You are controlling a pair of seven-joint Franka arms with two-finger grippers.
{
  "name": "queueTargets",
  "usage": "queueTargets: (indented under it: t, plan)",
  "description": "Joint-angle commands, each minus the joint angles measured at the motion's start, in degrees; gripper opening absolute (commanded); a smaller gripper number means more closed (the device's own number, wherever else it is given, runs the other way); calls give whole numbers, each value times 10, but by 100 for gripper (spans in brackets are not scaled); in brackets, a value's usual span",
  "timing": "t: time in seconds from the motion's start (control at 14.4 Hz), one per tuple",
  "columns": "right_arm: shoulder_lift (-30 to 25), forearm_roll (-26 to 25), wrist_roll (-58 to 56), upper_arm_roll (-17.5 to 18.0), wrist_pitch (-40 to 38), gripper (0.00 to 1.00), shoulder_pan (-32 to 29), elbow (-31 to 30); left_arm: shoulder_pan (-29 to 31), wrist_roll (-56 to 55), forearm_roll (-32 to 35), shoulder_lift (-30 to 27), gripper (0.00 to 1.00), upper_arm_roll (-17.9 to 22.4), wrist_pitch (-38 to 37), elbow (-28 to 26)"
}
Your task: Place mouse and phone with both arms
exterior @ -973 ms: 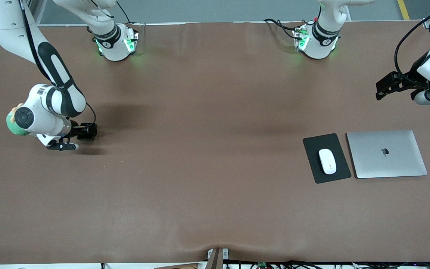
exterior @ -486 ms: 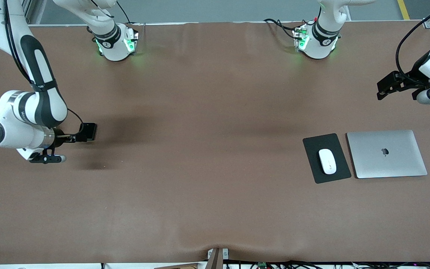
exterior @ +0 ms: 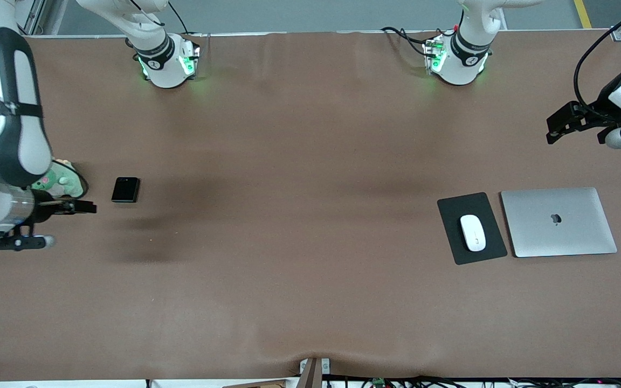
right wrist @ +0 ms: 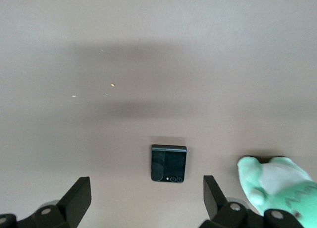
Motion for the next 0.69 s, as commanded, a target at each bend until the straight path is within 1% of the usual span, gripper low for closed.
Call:
queueTargets:
  t: [0.0, 0.07, 0.28, 0.42, 0.56, 0.63]
  plan:
    - [29, 2, -8, 0, -48, 100, -12, 84, 3, 10, 7, 0, 100, -1, -10, 10]
    - [27, 3, -8, 1, -65, 100, -22, 105, 3, 10, 7, 0, 100, -1, -10, 10]
    - [25, -2, -7, 1, -141, 100, -22, 201, 3, 10, 7, 0, 100, -1, -10, 10]
    - [8, -5, -5, -1, -156, 100, -16, 213, 2, 10, 7, 0, 100, -1, -16, 10]
    - [-36, 0, -7, 2, -158, 100, -18, 207, 3, 10, 6, -1, 100, -1, -19, 10]
    - [-51, -2, -5, 2, -182, 100, -16, 199, 3, 10, 6, -1, 100, -1, -21, 10]
